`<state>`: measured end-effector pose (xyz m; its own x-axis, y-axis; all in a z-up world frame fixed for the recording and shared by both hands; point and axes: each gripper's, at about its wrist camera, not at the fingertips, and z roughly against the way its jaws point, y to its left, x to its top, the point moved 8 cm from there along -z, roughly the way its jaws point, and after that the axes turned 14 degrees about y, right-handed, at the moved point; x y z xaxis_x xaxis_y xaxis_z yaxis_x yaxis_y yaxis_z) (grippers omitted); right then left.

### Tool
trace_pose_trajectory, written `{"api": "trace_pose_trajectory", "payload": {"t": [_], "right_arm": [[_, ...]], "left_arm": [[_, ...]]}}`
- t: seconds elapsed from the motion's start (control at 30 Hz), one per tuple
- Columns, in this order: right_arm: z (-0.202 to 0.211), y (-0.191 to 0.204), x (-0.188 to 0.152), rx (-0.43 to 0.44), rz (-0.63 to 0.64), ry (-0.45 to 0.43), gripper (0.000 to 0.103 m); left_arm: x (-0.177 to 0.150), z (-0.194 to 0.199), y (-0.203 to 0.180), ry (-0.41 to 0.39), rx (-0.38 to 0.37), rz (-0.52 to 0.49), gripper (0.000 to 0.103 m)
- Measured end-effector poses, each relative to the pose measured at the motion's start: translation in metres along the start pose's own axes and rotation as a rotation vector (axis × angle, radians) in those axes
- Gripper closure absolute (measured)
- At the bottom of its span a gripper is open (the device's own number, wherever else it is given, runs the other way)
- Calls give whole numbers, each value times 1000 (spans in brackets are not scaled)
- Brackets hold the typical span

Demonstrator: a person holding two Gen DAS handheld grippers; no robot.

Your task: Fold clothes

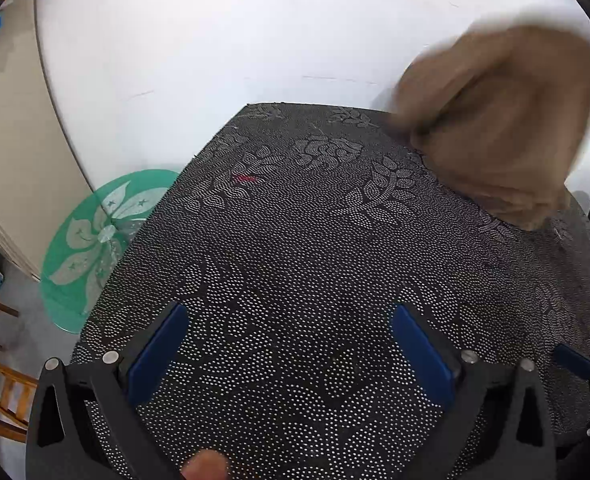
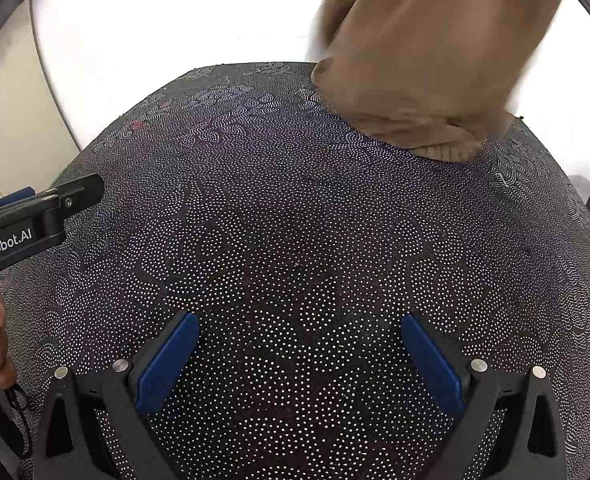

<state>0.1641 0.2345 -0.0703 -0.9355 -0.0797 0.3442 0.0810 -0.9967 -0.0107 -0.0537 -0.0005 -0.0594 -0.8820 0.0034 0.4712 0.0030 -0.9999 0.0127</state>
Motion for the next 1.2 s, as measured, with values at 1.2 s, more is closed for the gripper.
{"api": "trace_pose_trajectory", "payload": {"t": [1.2], "right_arm": [[3, -11, -1, 47, 82, -7, 0]], "left_arm": [[-29, -40, -16, 142, 31, 114, 0]]}}
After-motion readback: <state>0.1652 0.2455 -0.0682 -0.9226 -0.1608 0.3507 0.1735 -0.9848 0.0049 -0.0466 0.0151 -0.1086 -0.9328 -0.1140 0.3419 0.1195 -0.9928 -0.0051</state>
